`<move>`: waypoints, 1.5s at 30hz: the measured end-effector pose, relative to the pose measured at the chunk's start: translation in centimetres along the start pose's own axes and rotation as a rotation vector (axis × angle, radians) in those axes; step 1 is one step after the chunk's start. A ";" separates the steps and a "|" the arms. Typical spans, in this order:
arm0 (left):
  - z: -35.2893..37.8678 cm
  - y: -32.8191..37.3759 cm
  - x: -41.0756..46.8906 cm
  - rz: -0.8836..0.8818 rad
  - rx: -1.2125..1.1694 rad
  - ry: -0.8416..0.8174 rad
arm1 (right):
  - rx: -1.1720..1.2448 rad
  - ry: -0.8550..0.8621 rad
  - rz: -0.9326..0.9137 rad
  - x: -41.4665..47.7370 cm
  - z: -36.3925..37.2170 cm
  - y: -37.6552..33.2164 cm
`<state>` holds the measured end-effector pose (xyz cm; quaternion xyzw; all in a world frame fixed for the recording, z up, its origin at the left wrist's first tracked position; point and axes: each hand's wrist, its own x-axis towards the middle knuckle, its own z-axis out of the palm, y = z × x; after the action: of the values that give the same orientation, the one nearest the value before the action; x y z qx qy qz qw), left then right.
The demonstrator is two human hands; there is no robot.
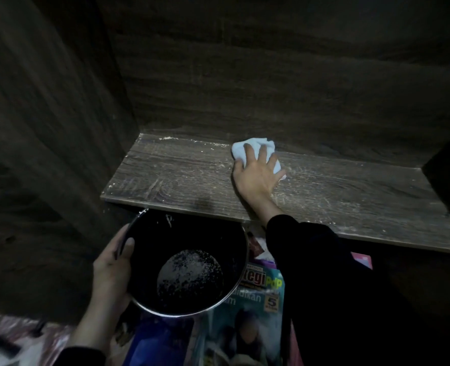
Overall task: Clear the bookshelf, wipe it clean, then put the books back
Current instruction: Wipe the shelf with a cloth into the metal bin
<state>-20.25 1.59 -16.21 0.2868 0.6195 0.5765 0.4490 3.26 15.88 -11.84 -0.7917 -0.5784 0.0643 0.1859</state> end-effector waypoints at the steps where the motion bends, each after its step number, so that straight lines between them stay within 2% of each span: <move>1: 0.0 0.2 -0.1 0.009 0.006 -0.002 | 0.002 0.003 -0.064 -0.1 -0.1 0.2; 4: 0.2 0.4 -0.4 0.026 0.022 -0.003 | 0.055 -0.044 -0.257 0.1 -0.7 0.8; 7: 0.2 0.4 -0.3 0.026 0.023 0.008 | 0.147 -0.187 -0.392 0.6 -1.4 1.2; 15: -0.1 0.1 0.1 -0.026 0.030 0.002 | 0.390 -0.335 -0.541 -1.7 -1.6 0.5; 19: -0.2 0.3 0.0 -0.023 0.068 0.019 | 0.419 -0.365 -0.674 -5.0 -1.3 0.5; 24: -0.4 0.1 0.0 -0.018 0.081 0.019 | 0.533 -0.210 -0.934 -9.0 -1.3 0.2; 26: -0.2 0.4 -0.2 0.001 0.082 0.012 | 0.707 -0.331 -0.813 -9.6 -1.9 -0.1; 28: 0.0 0.6 -0.4 0.020 0.089 0.000 | 0.954 -0.464 -0.570 -9.5 -3.2 -0.4; 30: -0.1 0.6 -0.4 0.006 0.075 0.000 | 1.083 -0.388 -0.400 -8.1 -4.2 -0.5; 32: -0.3 0.5 -0.4 0.003 0.068 0.010 | 1.076 -0.253 -0.351 -5.8 -5.0 -0.8; 35: -0.7 0.2 0.0 -0.005 0.044 0.019 | 0.977 -0.083 -0.241 -1.9 -4.7 -0.7; 38: -1.0 0.2 0.2 -0.025 0.028 0.040 | 0.608 0.031 -0.140 1.2 -3.1 0.4; 41: -1.1 0.0 0.6 -0.032 0.000 0.063 | 0.322 0.049 -0.230 2.0 -0.9 0.5; 45: -1.4 -0.3 1.0 -0.048 -0.006 0.061 | 0.267 0.034 -0.345 1.9 0.8 -1.8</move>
<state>-21.90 1.76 -16.80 0.2529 0.6378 0.5759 0.4446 2.05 18.29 -11.68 -0.6502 -0.6885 0.0944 0.3070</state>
